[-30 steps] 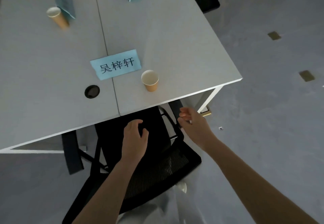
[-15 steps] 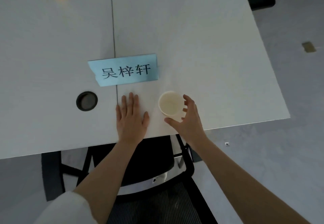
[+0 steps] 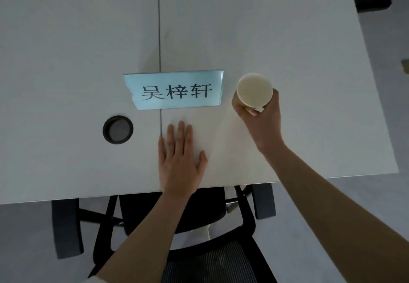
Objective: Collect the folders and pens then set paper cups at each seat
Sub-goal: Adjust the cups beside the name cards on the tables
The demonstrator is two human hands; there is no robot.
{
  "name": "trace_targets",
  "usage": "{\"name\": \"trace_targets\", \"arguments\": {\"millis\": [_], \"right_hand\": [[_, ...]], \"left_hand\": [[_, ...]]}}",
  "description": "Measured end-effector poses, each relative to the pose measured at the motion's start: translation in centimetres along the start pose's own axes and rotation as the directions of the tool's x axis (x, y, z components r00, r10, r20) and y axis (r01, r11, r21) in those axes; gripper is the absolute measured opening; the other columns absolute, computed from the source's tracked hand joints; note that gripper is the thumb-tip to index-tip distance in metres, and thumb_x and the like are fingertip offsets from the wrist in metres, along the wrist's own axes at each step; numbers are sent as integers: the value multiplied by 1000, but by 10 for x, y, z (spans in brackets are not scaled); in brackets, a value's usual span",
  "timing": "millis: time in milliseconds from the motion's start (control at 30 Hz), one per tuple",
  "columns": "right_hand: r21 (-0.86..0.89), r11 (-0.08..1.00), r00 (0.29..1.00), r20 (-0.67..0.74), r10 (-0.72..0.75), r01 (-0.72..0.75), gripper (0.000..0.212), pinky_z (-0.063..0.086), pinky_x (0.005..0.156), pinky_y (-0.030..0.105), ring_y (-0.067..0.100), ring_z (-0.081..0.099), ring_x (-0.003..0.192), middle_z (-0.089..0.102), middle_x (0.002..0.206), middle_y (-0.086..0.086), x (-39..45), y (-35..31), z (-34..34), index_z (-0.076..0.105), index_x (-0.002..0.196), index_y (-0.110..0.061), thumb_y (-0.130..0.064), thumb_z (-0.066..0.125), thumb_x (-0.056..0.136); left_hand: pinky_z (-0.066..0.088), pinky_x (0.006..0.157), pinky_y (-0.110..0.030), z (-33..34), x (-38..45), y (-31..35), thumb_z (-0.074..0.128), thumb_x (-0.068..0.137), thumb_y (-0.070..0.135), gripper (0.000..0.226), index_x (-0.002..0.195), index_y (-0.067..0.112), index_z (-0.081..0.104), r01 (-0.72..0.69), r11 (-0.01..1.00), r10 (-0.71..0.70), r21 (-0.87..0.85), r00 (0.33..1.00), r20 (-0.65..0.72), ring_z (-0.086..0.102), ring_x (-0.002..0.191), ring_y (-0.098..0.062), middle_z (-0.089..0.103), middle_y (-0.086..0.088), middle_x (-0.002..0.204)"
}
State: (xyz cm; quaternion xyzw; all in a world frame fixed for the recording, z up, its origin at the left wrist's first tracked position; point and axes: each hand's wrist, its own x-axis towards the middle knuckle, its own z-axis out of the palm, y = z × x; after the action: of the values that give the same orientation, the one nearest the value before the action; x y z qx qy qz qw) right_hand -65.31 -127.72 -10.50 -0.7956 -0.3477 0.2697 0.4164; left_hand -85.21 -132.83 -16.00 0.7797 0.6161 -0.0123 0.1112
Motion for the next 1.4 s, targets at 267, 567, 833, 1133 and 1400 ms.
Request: {"name": "trace_targets", "arguments": {"millis": [267, 567, 833, 1133, 1400], "right_hand": [[-89, 994, 994, 96, -51, 60, 76, 52, 90, 38, 19, 59, 109, 59, 122, -1, 35, 0, 19, 44, 125, -18, -37, 84, 63], [-309, 945, 976, 213, -44, 110, 65, 38, 97, 31, 25, 47, 123, 46, 137, 8, 9, 15, -3, 34, 138, -8, -12, 65, 82], [-403, 913, 979, 154, 133, -61, 51, 32, 105, 35, 29, 43, 127, 46, 137, 12, -40, 68, -117, 38, 137, -7, -13, 54, 89], [-295, 952, 989, 91, 115, -84, 38, 36, 101, 38, 33, 55, 112, 62, 118, 12, -112, 158, -258, 50, 126, -5, -5, 56, 88], [-313, 947, 971, 194, 143, -77, 38, 39, 93, 25, 19, 53, 111, 55, 125, 7, -157, 211, -402, 44, 131, -12, -19, 54, 94]], "left_hand": [[14, 120, -50, 2, -1, -1, 36, 94, 47, 70, 154, 13, 23, -1, 1000, 1, -22, 1000, -31, 9, 151, -28, 16, -7, 163], [9, 121, -48, 0, 0, -1, 31, 92, 50, 74, 155, 14, 17, -10, 1000, 10, -4, 1000, 16, 6, 151, -28, 12, -7, 163], [5, 122, -41, -23, -1, 31, 46, 94, 29, 66, 153, 11, 22, 180, 972, -163, -150, 979, 121, 3, 151, -26, 10, -7, 164], [32, 114, -39, -19, -107, 166, 54, 92, 13, 43, 135, 13, 49, 252, 819, -189, -515, 967, 173, 36, 139, -24, 46, -9, 145], [41, 80, -30, -28, -172, 301, 58, 88, 5, 24, 112, 4, 62, 182, 837, -94, -516, 977, 192, 61, 99, -30, 68, -12, 108]]}}
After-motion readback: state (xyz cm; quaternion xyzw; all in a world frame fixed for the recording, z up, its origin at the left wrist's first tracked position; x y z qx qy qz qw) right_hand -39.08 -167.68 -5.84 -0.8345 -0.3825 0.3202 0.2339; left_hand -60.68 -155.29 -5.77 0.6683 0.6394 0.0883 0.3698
